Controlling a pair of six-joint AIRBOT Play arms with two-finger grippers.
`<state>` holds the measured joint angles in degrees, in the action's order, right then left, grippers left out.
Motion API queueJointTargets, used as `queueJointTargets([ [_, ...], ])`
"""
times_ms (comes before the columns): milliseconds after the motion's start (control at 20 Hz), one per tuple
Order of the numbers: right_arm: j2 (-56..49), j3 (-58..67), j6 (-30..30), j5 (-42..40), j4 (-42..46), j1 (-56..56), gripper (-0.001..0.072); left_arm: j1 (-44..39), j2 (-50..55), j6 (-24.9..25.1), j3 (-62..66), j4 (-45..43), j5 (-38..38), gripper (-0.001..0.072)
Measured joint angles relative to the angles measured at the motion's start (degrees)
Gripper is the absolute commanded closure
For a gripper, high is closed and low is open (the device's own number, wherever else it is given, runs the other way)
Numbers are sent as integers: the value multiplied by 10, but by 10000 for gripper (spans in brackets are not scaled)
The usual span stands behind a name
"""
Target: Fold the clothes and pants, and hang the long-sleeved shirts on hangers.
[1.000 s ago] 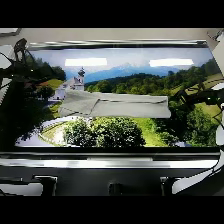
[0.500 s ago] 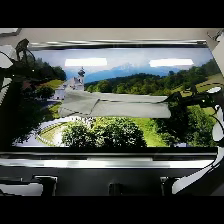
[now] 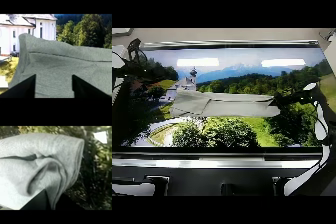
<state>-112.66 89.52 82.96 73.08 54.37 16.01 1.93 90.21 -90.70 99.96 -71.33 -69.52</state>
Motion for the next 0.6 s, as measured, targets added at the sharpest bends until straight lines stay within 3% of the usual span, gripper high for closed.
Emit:
queueJointTargets([
  [50,1,0,0,-2,0,-2,675,0,0,0,0,4,0,690],
  [350,57,-1,11,-17,20,-7,677,-29,11,-11,0,59,24,693],
  [600,129,0,37,-10,2,-9,676,-133,69,-90,0,94,84,694],
])
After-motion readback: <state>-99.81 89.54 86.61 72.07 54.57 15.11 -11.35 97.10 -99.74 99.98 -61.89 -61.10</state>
